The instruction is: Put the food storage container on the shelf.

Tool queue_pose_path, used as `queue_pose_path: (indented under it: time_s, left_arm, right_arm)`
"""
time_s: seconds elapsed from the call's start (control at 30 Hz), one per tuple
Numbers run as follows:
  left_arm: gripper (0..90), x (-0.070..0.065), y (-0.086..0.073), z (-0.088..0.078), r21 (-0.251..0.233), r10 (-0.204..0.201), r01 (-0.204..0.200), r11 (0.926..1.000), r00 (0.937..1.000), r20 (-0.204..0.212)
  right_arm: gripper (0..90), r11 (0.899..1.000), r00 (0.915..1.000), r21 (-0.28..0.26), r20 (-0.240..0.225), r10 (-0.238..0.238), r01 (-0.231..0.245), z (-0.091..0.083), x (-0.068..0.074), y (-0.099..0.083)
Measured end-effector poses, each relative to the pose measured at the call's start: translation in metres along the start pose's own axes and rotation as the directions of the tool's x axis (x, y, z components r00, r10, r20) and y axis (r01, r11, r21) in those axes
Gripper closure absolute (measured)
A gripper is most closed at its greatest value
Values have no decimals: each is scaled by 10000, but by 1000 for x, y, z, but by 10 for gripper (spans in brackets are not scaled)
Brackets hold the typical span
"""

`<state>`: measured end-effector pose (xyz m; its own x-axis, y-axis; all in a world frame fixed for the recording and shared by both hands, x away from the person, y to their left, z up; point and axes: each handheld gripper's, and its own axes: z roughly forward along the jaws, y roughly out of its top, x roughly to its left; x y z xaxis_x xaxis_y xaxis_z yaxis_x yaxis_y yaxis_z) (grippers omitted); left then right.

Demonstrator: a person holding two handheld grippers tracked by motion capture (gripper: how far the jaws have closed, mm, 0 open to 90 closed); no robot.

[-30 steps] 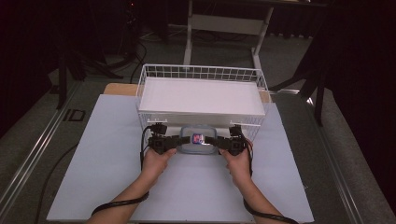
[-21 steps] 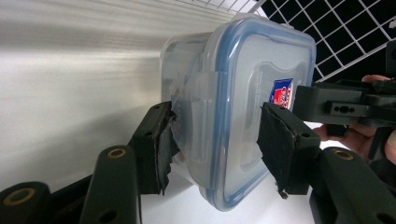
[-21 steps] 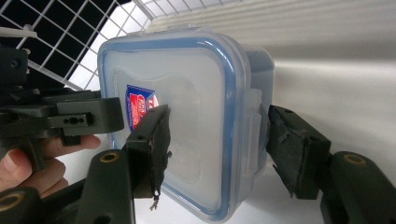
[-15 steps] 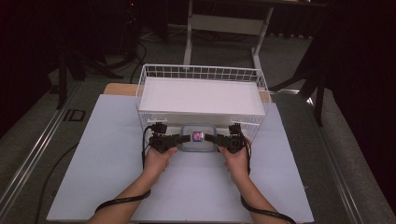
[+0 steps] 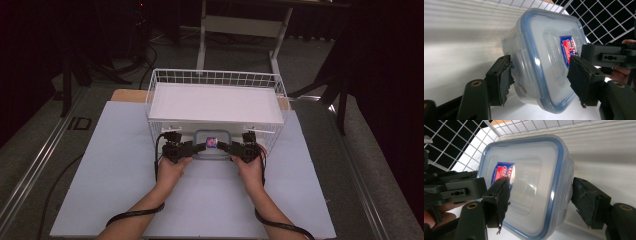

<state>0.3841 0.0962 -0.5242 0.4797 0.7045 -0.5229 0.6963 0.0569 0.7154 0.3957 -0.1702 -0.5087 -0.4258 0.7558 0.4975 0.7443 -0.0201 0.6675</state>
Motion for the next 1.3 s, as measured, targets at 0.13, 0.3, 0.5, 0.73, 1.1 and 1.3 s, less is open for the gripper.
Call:
queue_pose_path:
  time_s: [0.13,0.3,0.5,0.73,1.1,1.3]
  left_arm:
    - [365,-1,3,2,-342,286,-303,9990,9984,-497]
    - [364,-2,5,4,-344,342,-366,9987,9972,-665]
    - [365,-9,1,-4,-410,668,-698,9967,9953,-701]
    - [277,-20,-6,-24,-333,1212,-1235,9918,9906,-631]
    - [7,-31,-38,-67,-721,2261,-2331,9698,9696,-931]
    - [7,-30,-58,-81,-948,2748,-2868,9533,9537,-1221]
  right_arm:
    - [333,9987,9978,-232,483,-443,455,0,1,2]
    - [333,9987,9969,-221,646,-446,461,0,3,2]
    - [332,9923,9932,-754,701,-930,982,-11,6,0]
    - [339,9858,9868,-680,639,-1490,1533,-28,17,-5]
    - [633,9781,9791,-493,352,-2004,2020,-34,32,-28]
    - [853,9733,9729,-109,355,-2286,2291,-25,34,-36]
